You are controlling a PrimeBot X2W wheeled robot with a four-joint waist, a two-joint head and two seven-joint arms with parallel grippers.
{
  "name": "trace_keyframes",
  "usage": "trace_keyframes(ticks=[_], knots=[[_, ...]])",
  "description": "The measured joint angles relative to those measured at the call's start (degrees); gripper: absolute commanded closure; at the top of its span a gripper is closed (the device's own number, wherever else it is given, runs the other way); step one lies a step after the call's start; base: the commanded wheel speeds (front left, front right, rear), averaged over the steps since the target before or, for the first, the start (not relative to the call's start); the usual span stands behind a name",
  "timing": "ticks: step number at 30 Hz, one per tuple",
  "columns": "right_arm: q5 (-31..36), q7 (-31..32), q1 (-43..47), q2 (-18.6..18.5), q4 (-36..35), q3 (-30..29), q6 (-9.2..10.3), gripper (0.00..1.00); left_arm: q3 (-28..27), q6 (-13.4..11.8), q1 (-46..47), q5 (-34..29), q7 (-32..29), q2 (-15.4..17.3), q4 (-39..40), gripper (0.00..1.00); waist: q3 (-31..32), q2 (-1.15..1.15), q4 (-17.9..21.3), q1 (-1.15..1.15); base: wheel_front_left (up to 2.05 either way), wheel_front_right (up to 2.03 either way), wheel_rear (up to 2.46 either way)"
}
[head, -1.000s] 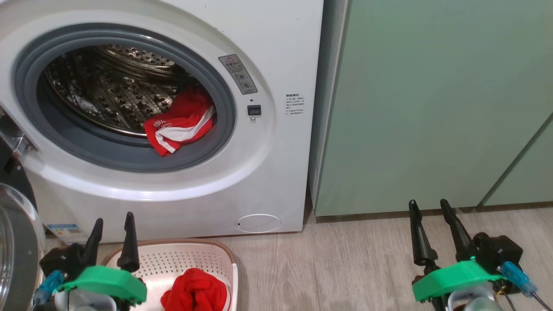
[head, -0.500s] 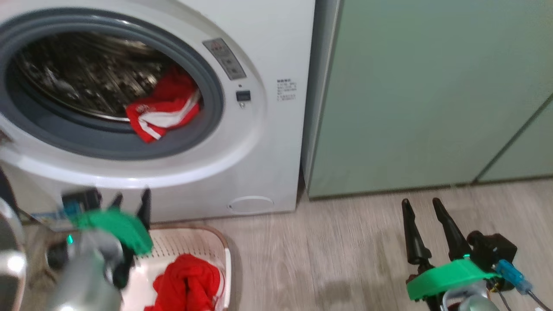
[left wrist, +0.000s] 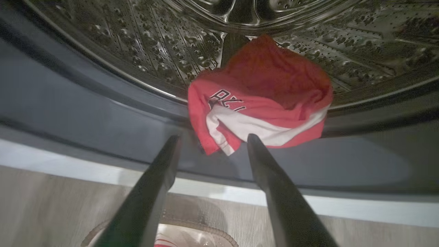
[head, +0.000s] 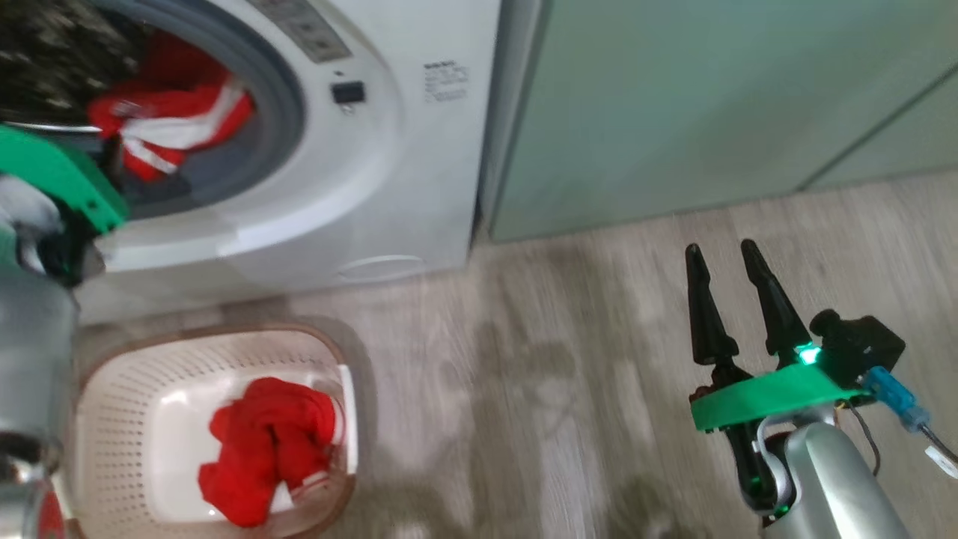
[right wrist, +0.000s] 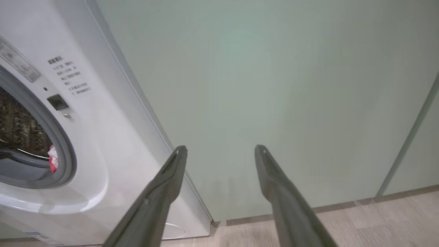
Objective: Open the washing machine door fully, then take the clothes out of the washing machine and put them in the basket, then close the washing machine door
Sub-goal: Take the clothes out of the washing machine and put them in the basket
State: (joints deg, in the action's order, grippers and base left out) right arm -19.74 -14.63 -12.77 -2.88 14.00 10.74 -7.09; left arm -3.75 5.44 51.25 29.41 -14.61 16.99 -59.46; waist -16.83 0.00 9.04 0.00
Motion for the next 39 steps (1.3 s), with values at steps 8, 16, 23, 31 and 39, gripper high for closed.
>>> trace_keyframes(ticks=[8, 16, 23, 31, 39], knots=[[0.00, 0.00, -1.18, 0.00, -0.37, 0.32, 0.00, 0.00, -0.07, -1.52, 9.82, 0.00, -3.11, 1.32, -6.95, 0.00, -5.91, 0.00, 3.96, 0.00, 0.00, 0.00, 0.00], [0.00, -0.01, -3.34, 0.00, -1.25, 0.26, 0.00, 0.00, 0.56, -4.83, 14.21, -0.49, -2.45, 3.30, -11.65, 0.00, -9.28, 0.00, 5.99, 0.00, 0.00, 0.00, 0.00], [0.02, -0.01, -3.57, 0.00, -1.78, 0.03, 0.00, 0.00, 2.75, -4.37, 15.02, -1.75, -5.27, 3.02, -13.85, 0.00, -11.09, 0.00, 5.62, 0.00, 0.00, 0.00, 0.00], [0.10, -0.01, -4.48, 0.00, -1.88, -0.03, 0.00, 0.00, 4.27, -1.93, 16.10, -2.14, -3.57, 2.53, -14.43, 1.00, -12.16, 0.00, 4.94, 0.00, 0.00, 0.00, 0.00], [0.08, -0.01, -4.43, 0.00, -1.15, -0.78, 0.00, 0.00, 5.46, 0.15, 12.27, -2.68, 9.99, 2.09, -13.71, 1.00, -8.60, 0.00, 4.65, 0.00, 0.00, 0.00, 0.00]])
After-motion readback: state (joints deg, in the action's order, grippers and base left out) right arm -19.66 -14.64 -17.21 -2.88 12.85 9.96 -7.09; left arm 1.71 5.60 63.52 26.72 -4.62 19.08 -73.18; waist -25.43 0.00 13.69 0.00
